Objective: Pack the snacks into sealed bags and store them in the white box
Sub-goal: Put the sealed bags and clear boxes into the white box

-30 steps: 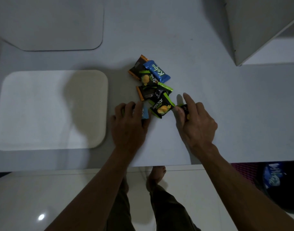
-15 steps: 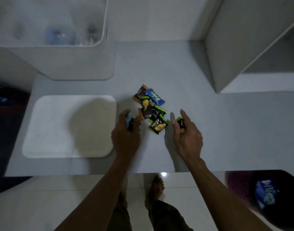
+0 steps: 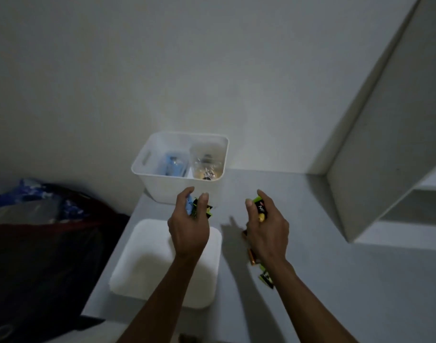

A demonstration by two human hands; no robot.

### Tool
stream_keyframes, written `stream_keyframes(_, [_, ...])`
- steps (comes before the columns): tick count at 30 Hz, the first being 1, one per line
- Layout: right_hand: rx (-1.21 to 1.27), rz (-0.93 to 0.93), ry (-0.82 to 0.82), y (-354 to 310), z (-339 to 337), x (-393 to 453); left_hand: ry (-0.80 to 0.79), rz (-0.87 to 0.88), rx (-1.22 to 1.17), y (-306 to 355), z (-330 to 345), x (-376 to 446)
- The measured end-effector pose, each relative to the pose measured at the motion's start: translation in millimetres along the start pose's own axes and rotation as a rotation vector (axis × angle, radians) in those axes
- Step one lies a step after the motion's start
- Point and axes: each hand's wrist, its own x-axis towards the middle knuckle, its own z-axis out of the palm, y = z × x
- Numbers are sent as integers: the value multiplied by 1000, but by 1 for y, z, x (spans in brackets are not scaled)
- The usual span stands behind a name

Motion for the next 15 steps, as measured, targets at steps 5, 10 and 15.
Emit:
stream_keyframes(5, [0,-48,-15,-48,54,35,-1,-22,-7,6,-9,71])
stream_keyframes(10, [-25,-31,-48,-83,116,83,-69,-26,46,-6,1,149])
stream_keyframes(15, [-115,42,-61,-93,173,132,-203,-31,150,-33,33,214])
